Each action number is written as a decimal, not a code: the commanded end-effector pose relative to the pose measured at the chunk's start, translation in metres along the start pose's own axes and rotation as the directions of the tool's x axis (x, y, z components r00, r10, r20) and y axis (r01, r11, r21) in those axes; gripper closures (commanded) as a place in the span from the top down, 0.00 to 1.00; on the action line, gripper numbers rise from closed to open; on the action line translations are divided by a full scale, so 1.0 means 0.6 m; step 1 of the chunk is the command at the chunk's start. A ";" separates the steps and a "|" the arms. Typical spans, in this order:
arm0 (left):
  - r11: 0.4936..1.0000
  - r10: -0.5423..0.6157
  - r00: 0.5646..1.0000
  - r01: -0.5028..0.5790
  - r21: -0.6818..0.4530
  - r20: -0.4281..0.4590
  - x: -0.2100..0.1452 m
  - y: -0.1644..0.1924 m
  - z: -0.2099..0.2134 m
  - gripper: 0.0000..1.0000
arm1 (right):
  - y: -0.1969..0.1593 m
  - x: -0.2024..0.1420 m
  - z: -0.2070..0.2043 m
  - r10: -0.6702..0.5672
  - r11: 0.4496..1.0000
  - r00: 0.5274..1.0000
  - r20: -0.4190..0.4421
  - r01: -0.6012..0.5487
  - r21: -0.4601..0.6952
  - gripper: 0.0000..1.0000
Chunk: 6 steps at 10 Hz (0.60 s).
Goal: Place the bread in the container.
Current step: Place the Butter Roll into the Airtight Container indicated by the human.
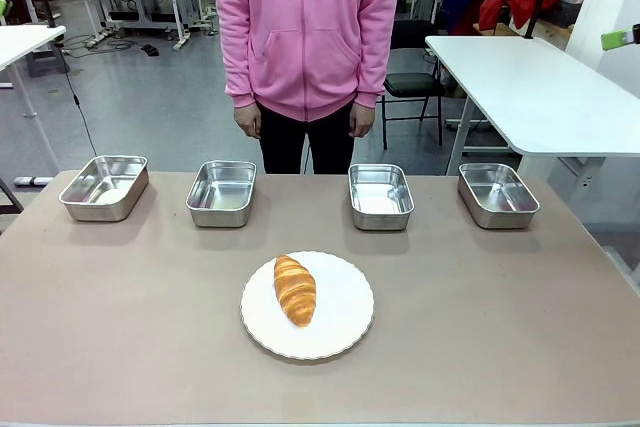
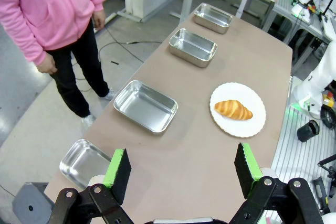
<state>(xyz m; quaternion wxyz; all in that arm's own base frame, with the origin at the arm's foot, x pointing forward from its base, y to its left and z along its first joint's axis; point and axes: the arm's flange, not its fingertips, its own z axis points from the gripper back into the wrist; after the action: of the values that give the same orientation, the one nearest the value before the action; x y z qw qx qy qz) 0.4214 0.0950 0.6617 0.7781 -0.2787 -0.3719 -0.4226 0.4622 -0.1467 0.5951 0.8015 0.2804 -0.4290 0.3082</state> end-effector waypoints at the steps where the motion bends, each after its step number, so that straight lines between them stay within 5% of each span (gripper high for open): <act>1: 1.000 -0.009 1.000 0.009 -0.002 0.003 0.001 -0.003 0.000 1.00 | 0.004 0.002 -0.001 0.005 1.000 1.000 0.007 -0.005 0.000 1.00; 6: 1.000 -0.009 1.000 0.009 -0.002 0.003 0.001 -0.003 0.000 1.00 | 0.004 0.002 -0.001 0.005 1.000 1.000 0.007 -0.005 0.000 1.00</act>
<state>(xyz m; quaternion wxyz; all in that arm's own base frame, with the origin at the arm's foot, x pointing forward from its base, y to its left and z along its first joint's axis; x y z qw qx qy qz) 0.4214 0.0950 0.6617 0.7781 -0.2787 -0.3719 -0.4226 0.4622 -0.1467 0.5951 0.8015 0.2804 -0.4290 0.3082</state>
